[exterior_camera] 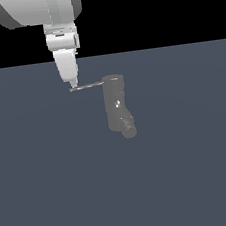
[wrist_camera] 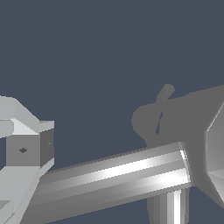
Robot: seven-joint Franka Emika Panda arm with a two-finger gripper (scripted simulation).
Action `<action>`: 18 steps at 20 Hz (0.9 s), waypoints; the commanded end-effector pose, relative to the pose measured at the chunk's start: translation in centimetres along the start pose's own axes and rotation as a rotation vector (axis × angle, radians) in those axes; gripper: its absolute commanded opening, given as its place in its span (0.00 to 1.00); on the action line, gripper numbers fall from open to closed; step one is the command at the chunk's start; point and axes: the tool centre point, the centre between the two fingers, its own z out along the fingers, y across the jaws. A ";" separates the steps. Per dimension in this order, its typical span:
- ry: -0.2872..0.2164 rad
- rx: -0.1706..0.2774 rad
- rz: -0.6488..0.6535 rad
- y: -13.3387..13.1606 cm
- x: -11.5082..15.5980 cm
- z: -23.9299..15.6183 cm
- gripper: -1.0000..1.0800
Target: Turn on the faucet by rotating a designated handle.
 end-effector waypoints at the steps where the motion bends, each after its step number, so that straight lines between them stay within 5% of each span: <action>1: 0.001 -0.003 0.003 0.9 0.2 0.0 0.00; 18: 0.000 -0.001 0.006 4.9 0.5 0.0 0.00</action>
